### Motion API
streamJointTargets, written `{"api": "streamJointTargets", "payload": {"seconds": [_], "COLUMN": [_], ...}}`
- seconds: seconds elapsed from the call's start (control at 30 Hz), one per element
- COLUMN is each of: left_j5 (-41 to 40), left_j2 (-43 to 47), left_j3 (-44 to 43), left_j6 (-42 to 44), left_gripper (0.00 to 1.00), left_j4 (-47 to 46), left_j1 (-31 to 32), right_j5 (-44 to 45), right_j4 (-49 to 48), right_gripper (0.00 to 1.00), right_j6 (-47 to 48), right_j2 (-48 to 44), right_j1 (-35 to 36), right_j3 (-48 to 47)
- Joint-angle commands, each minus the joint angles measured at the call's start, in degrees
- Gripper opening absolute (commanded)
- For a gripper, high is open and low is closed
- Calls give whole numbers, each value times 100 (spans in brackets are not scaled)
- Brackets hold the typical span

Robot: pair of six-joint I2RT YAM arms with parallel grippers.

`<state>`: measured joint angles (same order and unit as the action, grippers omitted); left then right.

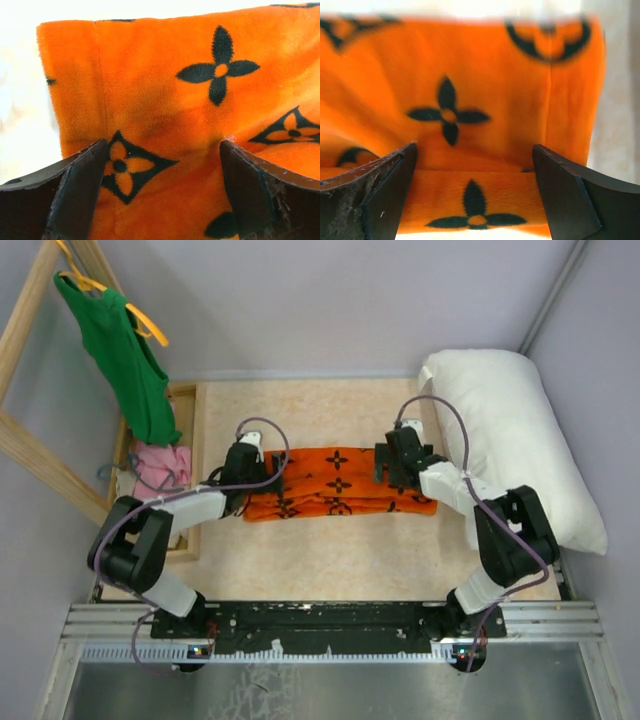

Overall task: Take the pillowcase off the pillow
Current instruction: Fold the pillowcase at the center of the board.

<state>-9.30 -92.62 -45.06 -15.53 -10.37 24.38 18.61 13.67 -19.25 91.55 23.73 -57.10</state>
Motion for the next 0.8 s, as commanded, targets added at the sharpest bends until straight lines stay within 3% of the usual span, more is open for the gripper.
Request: {"api": "streamJointTargets", "payload": {"seconds": [0.0,0.13,0.27,0.4,0.47,0.53,0.7,0.77], "left_j5": [34,-308,-506,308,871,1282,1973,2140], "left_j2": [1123,2064,2201,1812,1619,1498,1264,1141], "left_j3": [928,1499,1061,-94,-423,-476,224,661], "left_j6": [-727,-980,-781,-546,-587,-781,-1230,-1500], "left_gripper": [98,99,100,98,89,79,29,10], "left_j4": [624,888,1046,1289,1350,1253,615,290], "left_j1": [80,91,93,116,179,302,772,914], "right_j5": [-373,-377,5,144,-9,-297,-1165,-1476], "right_j4": [125,218,369,309,265,150,-321,-532], "right_gripper": [96,97,97,93,86,75,16,0], "right_j6": [-243,-342,-227,-67,-11,-37,-593,-885], "right_j2": [-876,-1404,-1589,-1535,-1453,-1350,-876,-703], "right_j1": [0,0,58,352,626,979,1491,1566], "right_j3": [916,1281,711,-147,-448,-533,225,666]}}
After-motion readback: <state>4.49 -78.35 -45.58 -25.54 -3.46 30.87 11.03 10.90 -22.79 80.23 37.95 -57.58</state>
